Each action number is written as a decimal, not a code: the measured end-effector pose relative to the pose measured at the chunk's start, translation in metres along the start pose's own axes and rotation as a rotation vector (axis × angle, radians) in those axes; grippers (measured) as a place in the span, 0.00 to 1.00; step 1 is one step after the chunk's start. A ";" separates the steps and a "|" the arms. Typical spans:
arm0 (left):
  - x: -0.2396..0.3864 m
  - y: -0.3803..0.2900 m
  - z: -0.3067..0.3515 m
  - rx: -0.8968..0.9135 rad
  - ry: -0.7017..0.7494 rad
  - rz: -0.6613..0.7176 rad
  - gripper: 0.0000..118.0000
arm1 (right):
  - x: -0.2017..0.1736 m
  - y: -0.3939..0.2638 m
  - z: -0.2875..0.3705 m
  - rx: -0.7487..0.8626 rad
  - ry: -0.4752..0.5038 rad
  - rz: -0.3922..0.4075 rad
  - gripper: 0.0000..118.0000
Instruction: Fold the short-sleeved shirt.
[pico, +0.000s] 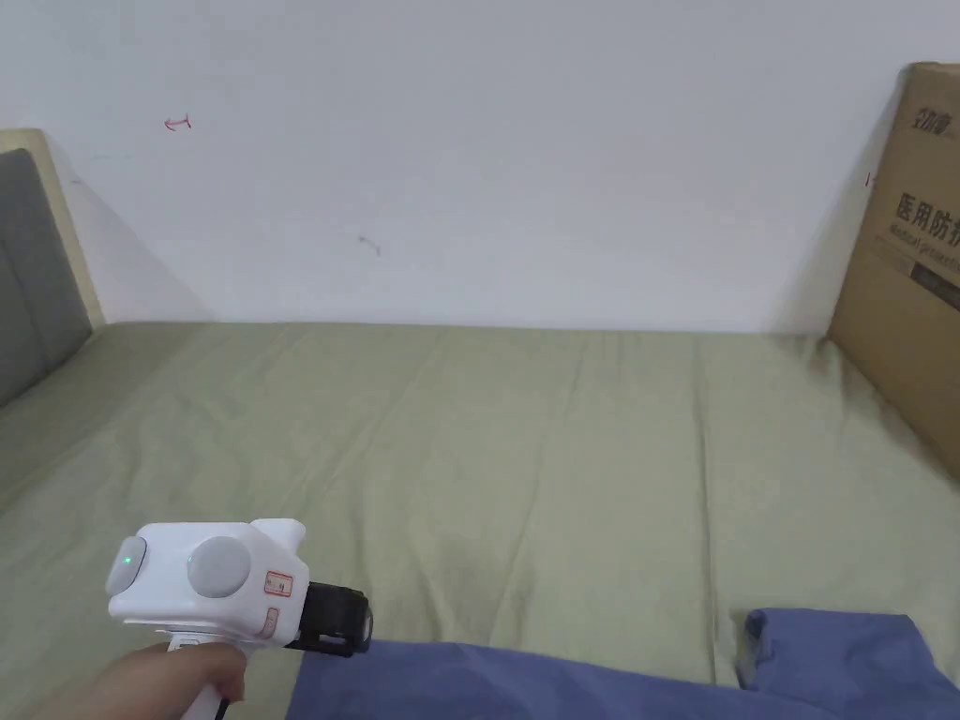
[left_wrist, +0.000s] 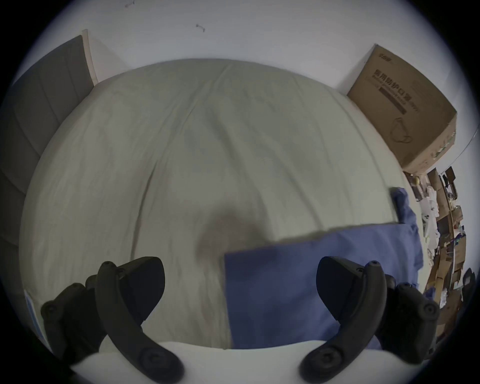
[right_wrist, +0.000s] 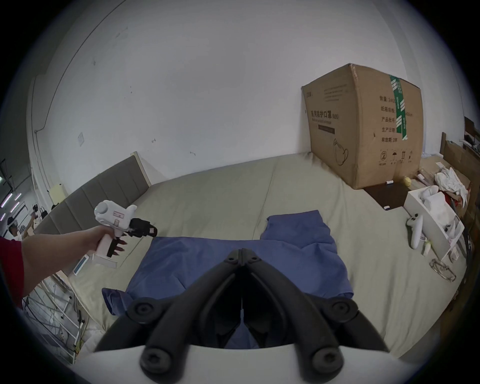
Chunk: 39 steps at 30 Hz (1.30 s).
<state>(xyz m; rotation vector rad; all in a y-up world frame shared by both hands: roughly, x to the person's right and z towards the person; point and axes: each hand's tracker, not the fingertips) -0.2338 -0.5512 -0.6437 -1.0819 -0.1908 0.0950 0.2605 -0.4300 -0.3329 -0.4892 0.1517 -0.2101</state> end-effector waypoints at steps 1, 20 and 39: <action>-0.003 0.001 -0.011 -0.017 0.013 0.005 1.00 | -0.001 0.000 -0.005 -0.012 -0.002 0.006 0.00; 0.037 -0.027 0.011 0.043 0.102 -0.203 0.02 | 0.087 0.070 -0.089 -0.110 0.037 -0.212 0.00; 0.050 -0.045 0.058 0.035 0.074 -0.203 0.02 | 0.197 0.059 -0.303 -0.708 -0.304 -0.083 0.47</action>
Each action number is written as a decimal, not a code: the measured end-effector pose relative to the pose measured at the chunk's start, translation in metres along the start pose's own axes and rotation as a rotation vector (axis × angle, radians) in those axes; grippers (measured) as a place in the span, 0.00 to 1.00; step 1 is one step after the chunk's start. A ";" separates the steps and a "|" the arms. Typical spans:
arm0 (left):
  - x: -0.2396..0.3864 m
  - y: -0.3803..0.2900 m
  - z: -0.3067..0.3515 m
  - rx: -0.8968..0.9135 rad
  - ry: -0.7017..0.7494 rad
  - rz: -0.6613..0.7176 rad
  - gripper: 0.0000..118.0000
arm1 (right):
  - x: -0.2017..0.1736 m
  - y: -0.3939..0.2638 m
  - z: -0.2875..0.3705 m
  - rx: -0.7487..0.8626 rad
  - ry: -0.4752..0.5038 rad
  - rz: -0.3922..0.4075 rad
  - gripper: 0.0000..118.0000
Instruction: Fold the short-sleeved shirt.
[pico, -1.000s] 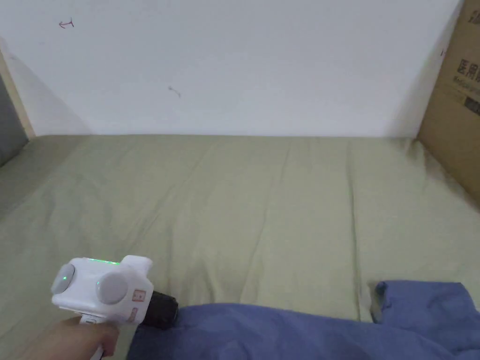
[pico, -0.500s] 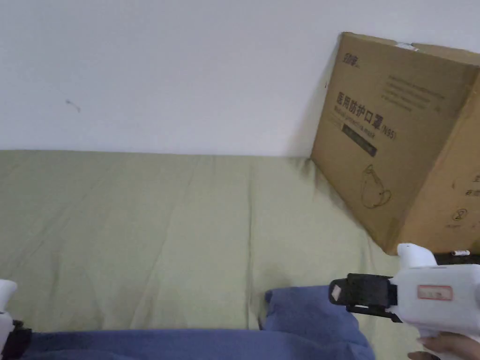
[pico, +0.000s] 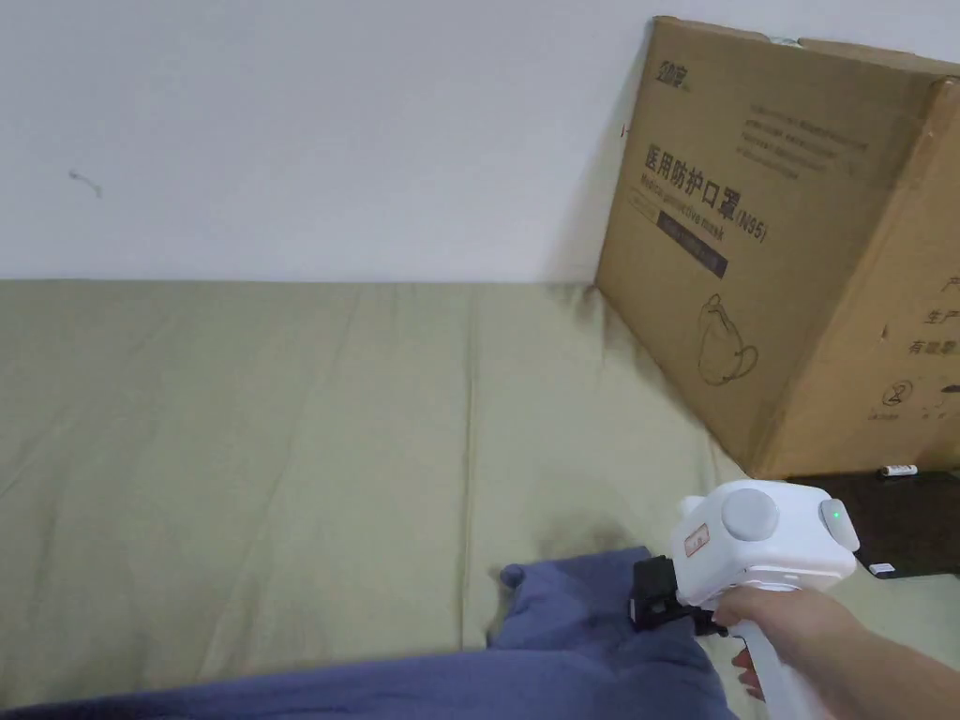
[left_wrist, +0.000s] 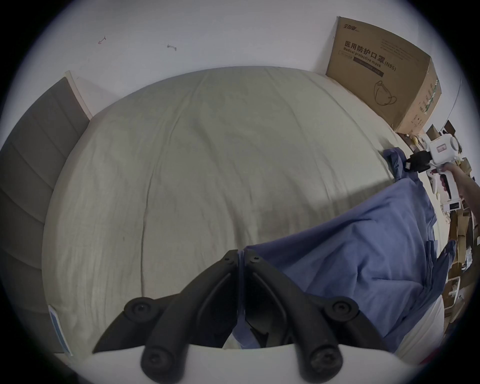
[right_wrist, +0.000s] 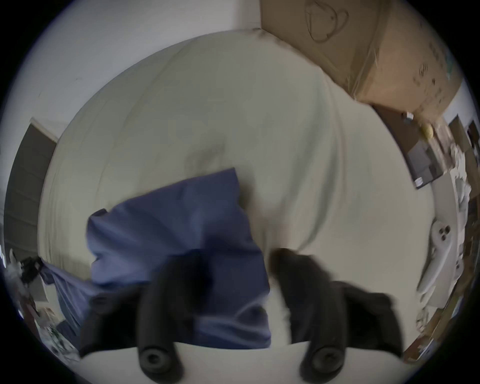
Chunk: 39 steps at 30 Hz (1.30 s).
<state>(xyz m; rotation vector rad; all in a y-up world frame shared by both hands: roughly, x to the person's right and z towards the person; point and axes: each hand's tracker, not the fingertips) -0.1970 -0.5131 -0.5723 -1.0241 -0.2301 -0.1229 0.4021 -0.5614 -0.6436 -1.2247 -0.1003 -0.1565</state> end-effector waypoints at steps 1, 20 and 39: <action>0.000 -0.001 -0.001 -0.001 0.001 0.004 0.02 | -0.003 -0.004 0.012 0.028 0.020 0.037 0.08; -0.007 0.109 0.165 0.394 0.088 0.044 0.02 | -0.031 0.039 0.281 0.571 0.084 0.074 0.00; -0.036 0.292 0.196 0.729 0.247 0.101 0.02 | -0.103 0.201 0.385 0.996 0.020 -0.005 0.00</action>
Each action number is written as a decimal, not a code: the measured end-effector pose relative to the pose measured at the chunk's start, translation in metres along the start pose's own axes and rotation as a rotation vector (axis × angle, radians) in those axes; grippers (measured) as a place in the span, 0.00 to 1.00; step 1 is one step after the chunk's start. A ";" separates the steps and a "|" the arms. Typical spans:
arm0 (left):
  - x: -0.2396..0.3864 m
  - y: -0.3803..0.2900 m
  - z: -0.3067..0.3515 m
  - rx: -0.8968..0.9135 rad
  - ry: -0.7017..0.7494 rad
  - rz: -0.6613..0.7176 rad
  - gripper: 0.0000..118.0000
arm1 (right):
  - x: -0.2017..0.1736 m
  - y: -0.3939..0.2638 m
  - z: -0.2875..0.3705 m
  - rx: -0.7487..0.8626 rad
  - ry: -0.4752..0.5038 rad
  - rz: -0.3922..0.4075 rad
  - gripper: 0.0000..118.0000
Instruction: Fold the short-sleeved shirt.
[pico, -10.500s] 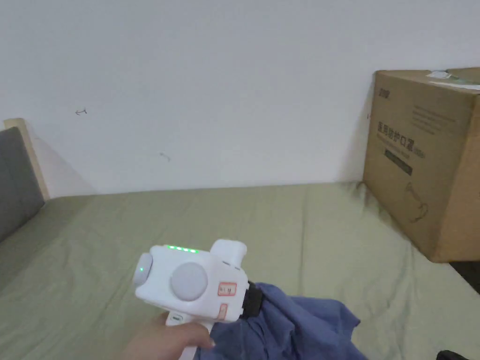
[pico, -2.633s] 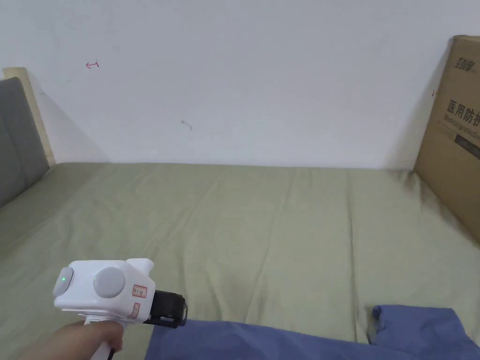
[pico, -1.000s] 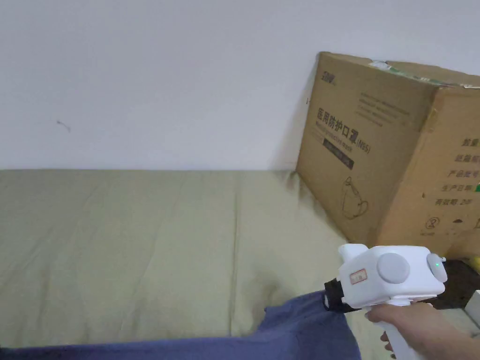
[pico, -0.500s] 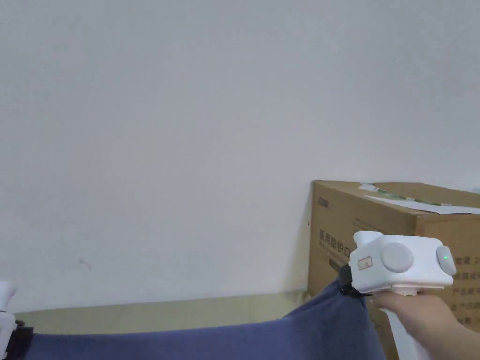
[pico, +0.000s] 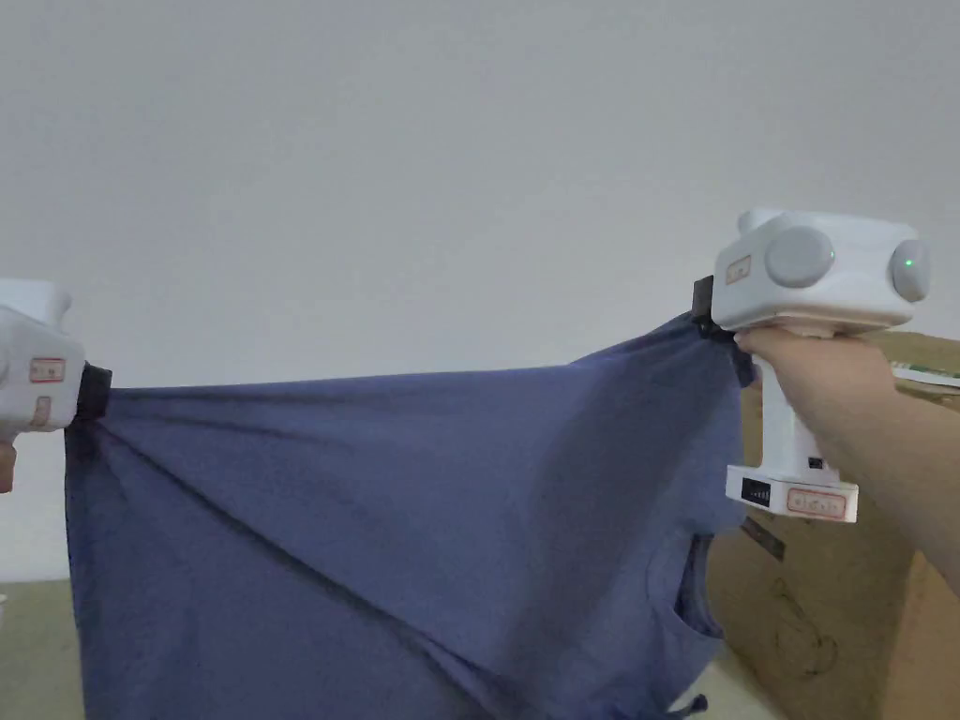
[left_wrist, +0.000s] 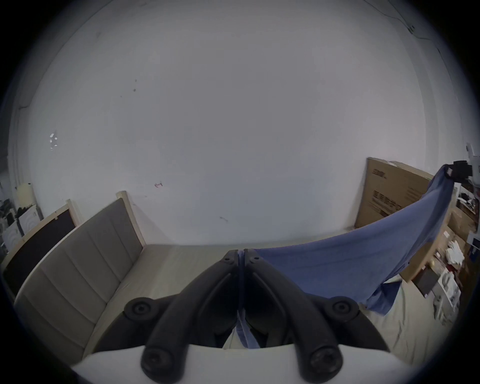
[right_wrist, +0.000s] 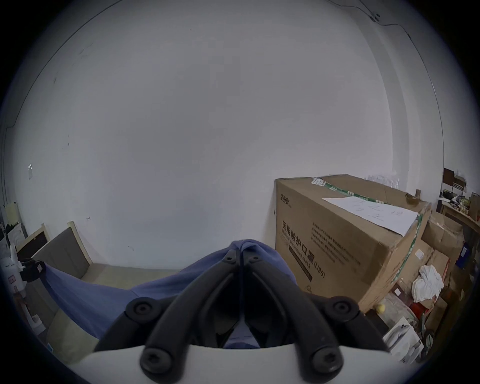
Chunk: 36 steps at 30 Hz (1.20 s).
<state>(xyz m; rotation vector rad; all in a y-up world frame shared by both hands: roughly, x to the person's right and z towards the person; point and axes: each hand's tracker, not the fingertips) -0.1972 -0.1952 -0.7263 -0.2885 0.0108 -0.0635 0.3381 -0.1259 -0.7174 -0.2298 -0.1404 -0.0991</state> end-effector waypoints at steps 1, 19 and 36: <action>0.004 -0.003 -0.006 -0.011 0.010 -0.001 0.02 | -0.004 -0.006 -0.004 0.002 -0.021 0.008 0.00; 0.031 -0.353 0.096 -0.437 -0.238 -0.026 0.02 | 0.104 -0.420 0.130 -0.540 0.065 -0.017 0.00; -0.020 -0.473 0.344 -0.525 -0.293 0.062 0.02 | 0.157 -0.515 0.383 -0.663 0.107 -0.081 0.00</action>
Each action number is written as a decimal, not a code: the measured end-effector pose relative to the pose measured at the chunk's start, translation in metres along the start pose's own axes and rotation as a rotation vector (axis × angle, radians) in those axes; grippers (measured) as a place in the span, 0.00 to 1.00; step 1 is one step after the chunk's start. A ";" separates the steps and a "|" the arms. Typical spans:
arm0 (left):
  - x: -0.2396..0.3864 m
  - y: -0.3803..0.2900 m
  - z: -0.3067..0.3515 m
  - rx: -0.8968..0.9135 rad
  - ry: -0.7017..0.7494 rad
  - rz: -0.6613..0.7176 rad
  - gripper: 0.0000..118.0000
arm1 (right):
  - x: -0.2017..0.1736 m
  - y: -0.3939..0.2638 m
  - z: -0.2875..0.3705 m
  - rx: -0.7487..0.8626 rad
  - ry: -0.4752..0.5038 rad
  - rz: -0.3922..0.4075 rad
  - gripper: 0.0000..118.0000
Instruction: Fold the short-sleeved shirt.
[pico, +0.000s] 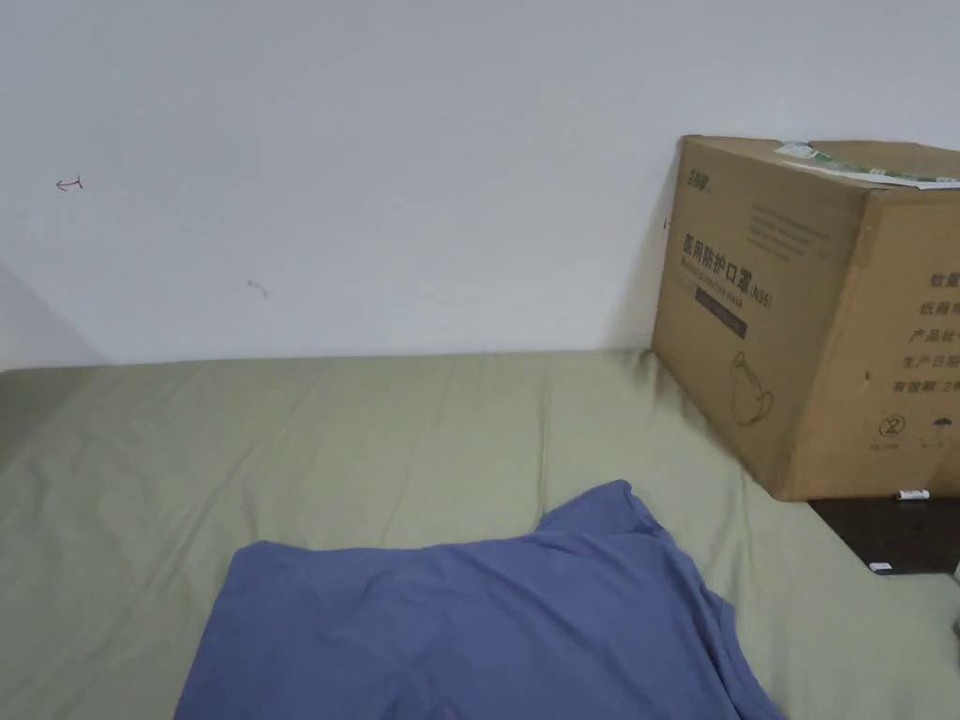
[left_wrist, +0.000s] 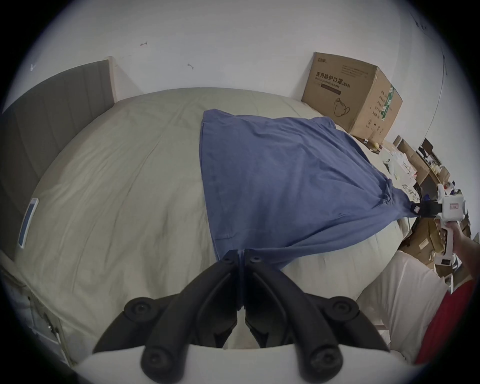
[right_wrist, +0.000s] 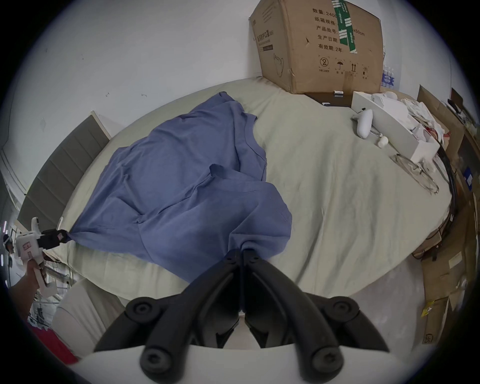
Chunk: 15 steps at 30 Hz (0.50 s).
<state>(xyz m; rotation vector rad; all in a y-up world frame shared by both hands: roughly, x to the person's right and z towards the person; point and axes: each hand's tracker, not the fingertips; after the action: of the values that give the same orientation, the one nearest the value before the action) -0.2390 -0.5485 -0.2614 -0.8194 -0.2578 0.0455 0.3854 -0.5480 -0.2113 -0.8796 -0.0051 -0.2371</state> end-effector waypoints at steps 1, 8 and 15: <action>0.000 -0.003 0.001 0.006 -0.002 0.001 0.03 | -0.003 -0.001 -0.002 -0.004 -0.015 0.007 0.00; 0.005 -0.012 0.008 0.016 0.029 -0.026 1.00 | -0.012 -0.001 -0.001 0.094 -0.060 0.020 1.00; 0.019 0.013 0.075 0.302 0.000 0.134 0.97 | -0.055 0.036 0.064 0.288 0.057 -0.059 0.98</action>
<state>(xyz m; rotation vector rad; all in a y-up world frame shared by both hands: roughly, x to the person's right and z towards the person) -0.2377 -0.4836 -0.2181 -0.5352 -0.1901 0.2051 0.3449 -0.4657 -0.2034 -0.5860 -0.0118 -0.3081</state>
